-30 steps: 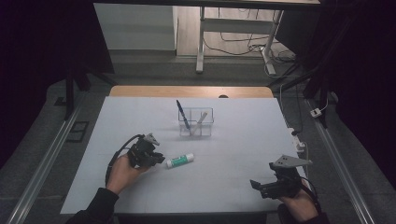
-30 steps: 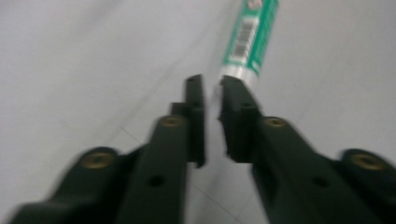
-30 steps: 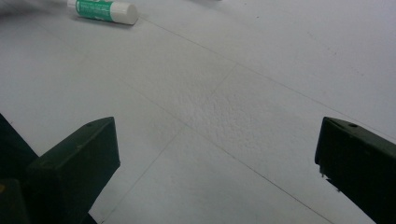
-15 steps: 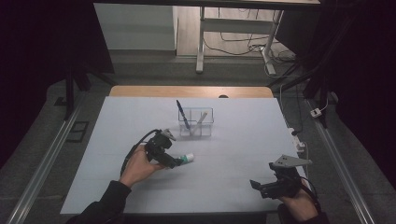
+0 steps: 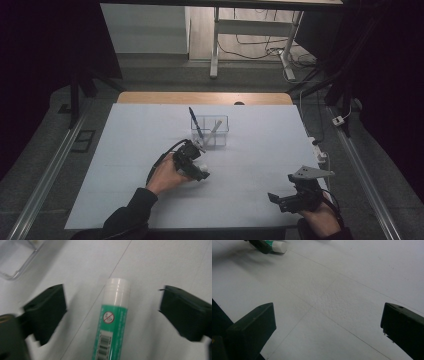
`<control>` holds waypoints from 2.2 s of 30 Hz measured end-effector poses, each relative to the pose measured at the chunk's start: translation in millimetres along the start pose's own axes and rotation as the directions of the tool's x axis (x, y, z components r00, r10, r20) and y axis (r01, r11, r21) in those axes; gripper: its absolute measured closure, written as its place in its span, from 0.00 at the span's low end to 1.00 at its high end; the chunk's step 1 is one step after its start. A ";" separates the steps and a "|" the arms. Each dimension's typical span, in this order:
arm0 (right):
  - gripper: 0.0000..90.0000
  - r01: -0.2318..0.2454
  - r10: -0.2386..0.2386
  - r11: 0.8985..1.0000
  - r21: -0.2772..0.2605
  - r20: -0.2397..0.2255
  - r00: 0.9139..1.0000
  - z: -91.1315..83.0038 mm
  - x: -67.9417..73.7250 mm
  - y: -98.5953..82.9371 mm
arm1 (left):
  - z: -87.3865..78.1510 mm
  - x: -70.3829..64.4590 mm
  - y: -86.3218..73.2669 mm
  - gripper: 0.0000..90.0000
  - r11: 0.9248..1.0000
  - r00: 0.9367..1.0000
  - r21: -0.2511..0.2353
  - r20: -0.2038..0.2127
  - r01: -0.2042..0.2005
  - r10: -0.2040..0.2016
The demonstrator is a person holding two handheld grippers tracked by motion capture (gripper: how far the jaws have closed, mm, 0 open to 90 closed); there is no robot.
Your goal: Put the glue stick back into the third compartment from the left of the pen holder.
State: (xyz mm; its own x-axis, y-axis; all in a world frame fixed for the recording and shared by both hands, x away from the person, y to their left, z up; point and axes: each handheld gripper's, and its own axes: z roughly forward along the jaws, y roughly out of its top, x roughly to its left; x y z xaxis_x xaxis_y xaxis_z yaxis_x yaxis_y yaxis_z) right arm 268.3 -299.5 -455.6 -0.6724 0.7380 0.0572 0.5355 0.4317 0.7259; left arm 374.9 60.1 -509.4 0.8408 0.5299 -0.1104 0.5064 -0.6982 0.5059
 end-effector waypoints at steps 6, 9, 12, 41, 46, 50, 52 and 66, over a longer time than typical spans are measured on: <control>0.00 -0.001 0.001 1.000 -0.001 -0.001 1.000 -0.1 0.0 -0.1 | 5.7 -2.7 4.5 0.46 0.999 1.000 0.034 -0.013 -0.028 0.028; 0.00 -0.001 0.001 1.000 -0.002 -0.002 1.000 -0.1 -0.2 -0.2 | 6.5 -2.6 3.5 0.61 0.998 0.999 0.047 -0.018 -0.038 0.039; 0.00 -0.001 0.001 1.000 -0.002 -0.002 1.000 -0.1 -0.2 -0.1 | 6.2 -3.9 2.9 0.69 0.998 0.998 0.047 -0.029 -0.046 0.048; 0.00 0.008 -0.008 1.000 -0.008 -0.008 1.000 -1.0 0.2 0.4 | -42.2 -2.3 -2.1 0.72 0.966 0.999 -0.255 0.035 0.035 -0.027; 0.00 0.004 -0.006 0.999 -0.033 -0.033 0.999 -1.4 0.9 2.5 | -52.2 -5.8 -2.5 0.72 0.950 0.998 -0.308 0.055 0.043 -0.027; 0.00 0.016 -0.019 0.998 -0.053 -0.048 0.999 -1.3 2.9 5.9 | -58.8 -8.9 -2.1 0.72 0.941 0.998 -0.337 0.057 0.036 -0.017; 0.00 0.023 -0.027 0.998 -0.062 -0.052 0.998 -0.9 4.0 7.6 | -61.6 -10.4 -2.2 0.72 0.935 0.998 -0.353 0.061 0.034 -0.013; 0.00 0.042 -0.051 0.994 -0.099 -0.095 0.994 2.6 11.4 17.1 | -78.1 -15.5 1.6 0.72 0.890 0.998 -0.454 0.061 0.033 -0.005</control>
State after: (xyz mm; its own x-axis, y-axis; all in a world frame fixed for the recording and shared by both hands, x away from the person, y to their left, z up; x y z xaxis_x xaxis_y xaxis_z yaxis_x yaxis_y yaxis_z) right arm 271.1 -282.3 -444.4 -0.7442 0.6625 0.0847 0.4539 0.4086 0.7919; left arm 347.7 88.4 -440.1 0.8483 0.5030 -0.1653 0.3915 -0.3857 0.8354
